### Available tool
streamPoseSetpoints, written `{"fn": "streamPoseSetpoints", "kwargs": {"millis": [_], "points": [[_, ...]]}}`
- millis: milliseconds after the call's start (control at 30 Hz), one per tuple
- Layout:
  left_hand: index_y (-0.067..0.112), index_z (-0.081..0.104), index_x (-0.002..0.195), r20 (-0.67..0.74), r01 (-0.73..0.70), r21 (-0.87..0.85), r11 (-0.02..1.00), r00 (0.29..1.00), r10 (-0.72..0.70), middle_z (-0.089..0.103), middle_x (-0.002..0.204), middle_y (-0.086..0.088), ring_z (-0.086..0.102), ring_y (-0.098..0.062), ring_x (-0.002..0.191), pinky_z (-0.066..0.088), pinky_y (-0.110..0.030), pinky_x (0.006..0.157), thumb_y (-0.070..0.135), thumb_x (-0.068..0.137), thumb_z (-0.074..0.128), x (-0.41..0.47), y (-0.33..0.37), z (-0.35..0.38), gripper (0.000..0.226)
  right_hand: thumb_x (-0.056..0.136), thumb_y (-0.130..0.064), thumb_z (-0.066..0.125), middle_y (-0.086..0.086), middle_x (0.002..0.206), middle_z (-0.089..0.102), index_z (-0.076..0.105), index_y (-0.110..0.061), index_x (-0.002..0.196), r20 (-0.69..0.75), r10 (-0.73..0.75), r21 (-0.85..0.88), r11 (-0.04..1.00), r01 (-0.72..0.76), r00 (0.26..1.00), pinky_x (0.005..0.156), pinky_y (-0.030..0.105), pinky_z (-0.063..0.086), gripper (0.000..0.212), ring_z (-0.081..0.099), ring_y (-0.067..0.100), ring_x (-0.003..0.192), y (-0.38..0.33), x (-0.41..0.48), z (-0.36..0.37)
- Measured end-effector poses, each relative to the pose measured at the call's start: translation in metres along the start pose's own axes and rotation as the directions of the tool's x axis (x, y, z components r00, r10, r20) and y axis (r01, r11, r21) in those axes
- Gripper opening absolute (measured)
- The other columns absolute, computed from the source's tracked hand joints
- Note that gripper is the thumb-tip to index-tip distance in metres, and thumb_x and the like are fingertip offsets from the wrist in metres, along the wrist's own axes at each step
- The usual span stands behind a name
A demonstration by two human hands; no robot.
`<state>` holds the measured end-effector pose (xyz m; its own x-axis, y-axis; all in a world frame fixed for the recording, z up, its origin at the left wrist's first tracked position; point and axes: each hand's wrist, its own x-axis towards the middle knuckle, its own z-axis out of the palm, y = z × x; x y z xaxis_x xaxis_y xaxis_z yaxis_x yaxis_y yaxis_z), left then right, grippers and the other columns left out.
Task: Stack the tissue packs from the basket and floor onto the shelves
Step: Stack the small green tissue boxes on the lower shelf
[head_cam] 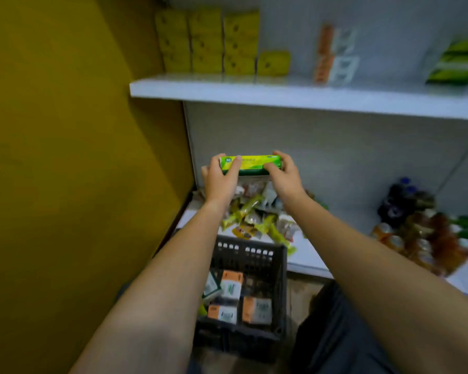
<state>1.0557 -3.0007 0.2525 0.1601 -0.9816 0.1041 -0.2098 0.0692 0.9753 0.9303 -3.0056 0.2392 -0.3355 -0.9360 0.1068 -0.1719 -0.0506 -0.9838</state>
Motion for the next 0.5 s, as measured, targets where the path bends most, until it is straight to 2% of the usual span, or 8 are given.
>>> {"fn": "streamPoseSetpoints", "kwargs": {"millis": [100, 167, 300, 400, 500], "points": [[0.015, 0.052, 0.124, 0.005, -0.203, -0.040, 0.978, 0.979, 0.203, 0.032, 0.111, -0.004, 0.039, -0.011, 0.096, 0.027, -0.008, 0.079, 0.033, 0.091, 0.056, -0.008, 0.068, 0.016, 0.038, 0.089, -0.012, 0.055, 0.020, 0.122, 0.049, 0.051, -0.016, 0.123, -0.081, -0.147, 0.028, 0.988, 0.150, 0.986, 0.085, 0.026, 0.043, 0.035, 0.049, 0.018, 0.095, -0.060, 0.000, -0.048], [0.015, 0.053, 0.122, 0.014, -0.312, -0.045, 0.949, 0.950, 0.313, 0.032, 0.107, -0.003, 0.040, -0.012, 0.095, 0.027, -0.009, 0.076, 0.032, 0.092, 0.056, -0.012, 0.108, 0.029, 0.035, 0.089, -0.010, 0.055, 0.014, 0.110, 0.051, 0.052, -0.014, 0.122, -0.139, -0.214, 0.041, 0.974, 0.221, 0.967, 0.074, 0.020, 0.041, 0.033, 0.048, 0.017, 0.089, -0.095, -0.001, -0.079], [0.016, 0.054, 0.122, 0.053, -0.445, -0.053, 0.894, 0.893, 0.447, 0.036, 0.107, -0.004, 0.042, -0.014, 0.095, 0.035, -0.020, 0.089, 0.034, 0.091, 0.056, -0.012, 0.171, 0.067, 0.036, 0.089, -0.009, 0.054, 0.006, 0.103, 0.053, 0.052, -0.013, 0.122, -0.241, -0.301, 0.016, 0.949, 0.313, 0.923, 0.064, 0.009, 0.039, 0.034, 0.050, 0.013, 0.082, -0.140, 0.002, -0.140], [0.011, 0.053, 0.126, 0.157, -0.465, -0.069, 0.882, 0.868, 0.470, 0.043, 0.109, -0.007, 0.046, -0.019, 0.098, 0.037, -0.028, 0.099, 0.035, 0.090, 0.058, -0.006, 0.205, 0.103, 0.044, 0.087, -0.014, 0.055, 0.014, 0.116, 0.054, 0.052, -0.021, 0.119, -0.298, -0.336, -0.043, 0.940, 0.340, 0.893, 0.075, 0.020, 0.042, 0.033, 0.052, 0.018, 0.089, -0.154, 0.015, -0.189], [0.011, 0.054, 0.125, 0.295, -0.474, -0.083, 0.877, 0.829, 0.476, 0.051, 0.116, -0.011, 0.051, -0.021, 0.105, 0.040, -0.032, 0.101, 0.044, 0.080, 0.063, 0.002, 0.228, 0.147, 0.057, 0.087, -0.016, 0.055, 0.014, 0.115, 0.052, 0.052, -0.020, 0.121, -0.332, -0.351, -0.113, 0.936, 0.332, 0.875, 0.079, 0.028, 0.041, 0.034, 0.050, 0.019, 0.087, -0.155, 0.033, -0.239]]}}
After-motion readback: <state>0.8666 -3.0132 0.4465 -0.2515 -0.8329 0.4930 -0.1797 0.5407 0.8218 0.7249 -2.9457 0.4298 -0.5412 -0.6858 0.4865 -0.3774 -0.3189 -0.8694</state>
